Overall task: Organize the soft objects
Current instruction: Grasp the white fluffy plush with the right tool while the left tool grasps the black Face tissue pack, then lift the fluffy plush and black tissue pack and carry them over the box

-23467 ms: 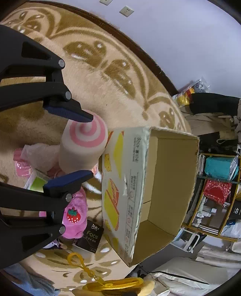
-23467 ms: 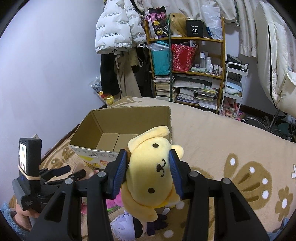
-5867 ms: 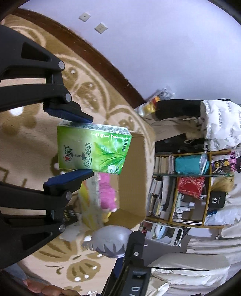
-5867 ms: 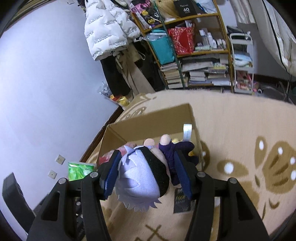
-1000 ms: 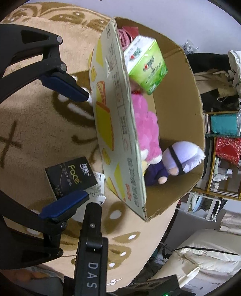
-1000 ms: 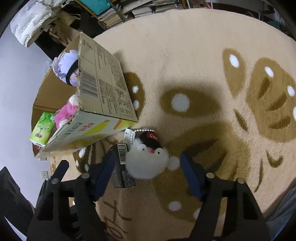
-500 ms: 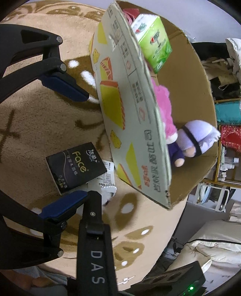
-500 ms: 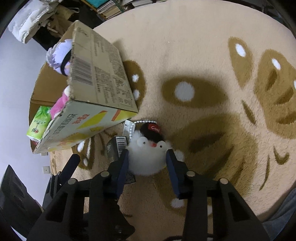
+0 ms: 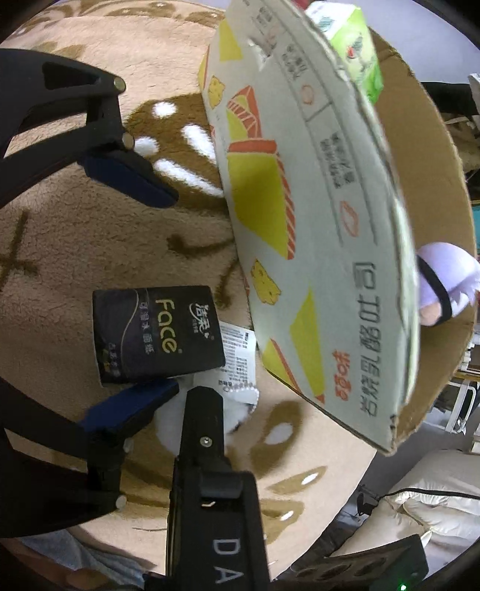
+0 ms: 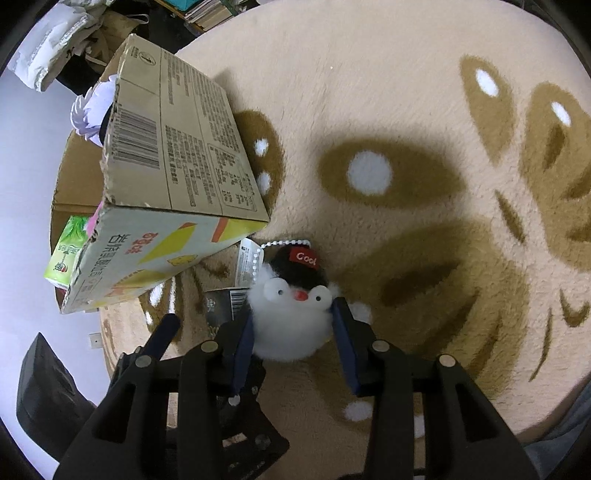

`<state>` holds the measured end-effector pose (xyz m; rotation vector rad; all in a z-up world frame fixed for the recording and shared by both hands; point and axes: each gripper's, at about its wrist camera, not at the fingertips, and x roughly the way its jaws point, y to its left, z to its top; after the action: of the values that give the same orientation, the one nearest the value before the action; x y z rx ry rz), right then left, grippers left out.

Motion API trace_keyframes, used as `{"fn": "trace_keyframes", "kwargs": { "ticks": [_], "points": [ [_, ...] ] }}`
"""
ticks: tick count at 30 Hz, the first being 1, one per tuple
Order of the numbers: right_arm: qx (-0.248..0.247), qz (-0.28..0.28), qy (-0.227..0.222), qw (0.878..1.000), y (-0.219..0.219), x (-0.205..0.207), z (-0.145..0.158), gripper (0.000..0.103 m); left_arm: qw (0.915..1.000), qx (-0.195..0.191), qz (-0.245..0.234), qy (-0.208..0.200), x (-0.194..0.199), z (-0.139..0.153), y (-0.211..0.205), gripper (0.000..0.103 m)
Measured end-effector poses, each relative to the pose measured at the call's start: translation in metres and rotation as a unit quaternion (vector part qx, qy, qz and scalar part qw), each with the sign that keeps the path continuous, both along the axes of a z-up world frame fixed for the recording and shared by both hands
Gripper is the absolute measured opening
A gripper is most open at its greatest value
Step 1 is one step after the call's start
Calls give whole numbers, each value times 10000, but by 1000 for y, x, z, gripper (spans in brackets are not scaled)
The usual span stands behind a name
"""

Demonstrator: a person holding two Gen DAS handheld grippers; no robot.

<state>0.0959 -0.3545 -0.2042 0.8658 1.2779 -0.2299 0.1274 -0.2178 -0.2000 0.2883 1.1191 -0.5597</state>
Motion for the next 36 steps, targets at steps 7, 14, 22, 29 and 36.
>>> {"fn": "trace_keyframes", "kwargs": {
  "ticks": [7, 14, 22, 29, 36],
  "points": [
    [-80, 159, 49, 9998, 9, 6, -6, 38, 9999, 37, 7, 115, -1, -5, -1, 77],
    [-320, 237, -47, 9992, 18, 10, -5, 37, 9997, -154, -39, 174, -15, -4, 7, 49],
    [-485, 140, -176, 9986, 22, 12, -7, 36, 9999, -136, 8, 61, -26, -1, 18, 48],
    [-688, 378, -442, 9959, 27, 8, 8, 25, 9993, -110, 190, -297, -38, 18, 43, 48],
    [-876, 590, -1032, 9890, 41, -8, 54, 25, 9961, -121, 347, -806, -59, 53, 64, 48]
  ]
}}
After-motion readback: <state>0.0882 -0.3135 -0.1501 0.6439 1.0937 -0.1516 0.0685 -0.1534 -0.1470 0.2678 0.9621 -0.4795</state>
